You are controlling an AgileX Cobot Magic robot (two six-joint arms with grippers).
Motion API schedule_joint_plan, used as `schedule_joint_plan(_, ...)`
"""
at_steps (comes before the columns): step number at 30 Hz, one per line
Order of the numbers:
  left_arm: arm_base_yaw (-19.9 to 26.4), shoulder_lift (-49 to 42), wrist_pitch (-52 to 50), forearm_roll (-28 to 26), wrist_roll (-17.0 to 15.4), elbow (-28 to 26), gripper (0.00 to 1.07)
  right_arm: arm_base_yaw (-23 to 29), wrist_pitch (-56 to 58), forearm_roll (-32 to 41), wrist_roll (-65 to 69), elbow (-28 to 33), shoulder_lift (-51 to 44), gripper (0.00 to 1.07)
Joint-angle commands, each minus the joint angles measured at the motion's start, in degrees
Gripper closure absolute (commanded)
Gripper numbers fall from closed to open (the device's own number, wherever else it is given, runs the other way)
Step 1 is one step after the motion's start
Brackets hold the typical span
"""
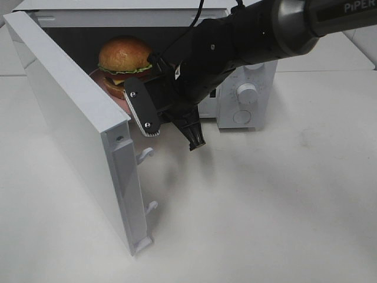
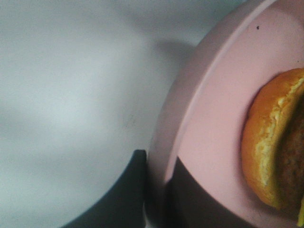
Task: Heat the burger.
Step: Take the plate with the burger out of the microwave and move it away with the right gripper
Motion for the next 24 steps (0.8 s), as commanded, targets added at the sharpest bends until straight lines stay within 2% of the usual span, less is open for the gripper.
schedule_joint_plan(1, 0.17, -0.86, -0.80, -0.17, 0.00, 0.23, 0.08, -0.23, -4.64, 0.34, -1.49, 1.49, -3.04, 1.07)
schedule_joint_plan(10, 0.17, -0.86, -0.80, -0.17, 0.00, 0.23, 0.08, -0.23, -8.08, 0.74, -2.92, 11.52, -9.80, 1.07)
schedule_joint_plan(24, 0.17, -0.86, -0.80, -0.17, 0.00, 0.23, 0.08, -0.23, -11.29, 0.74, -2.98, 22.29, -17.82, 1.07)
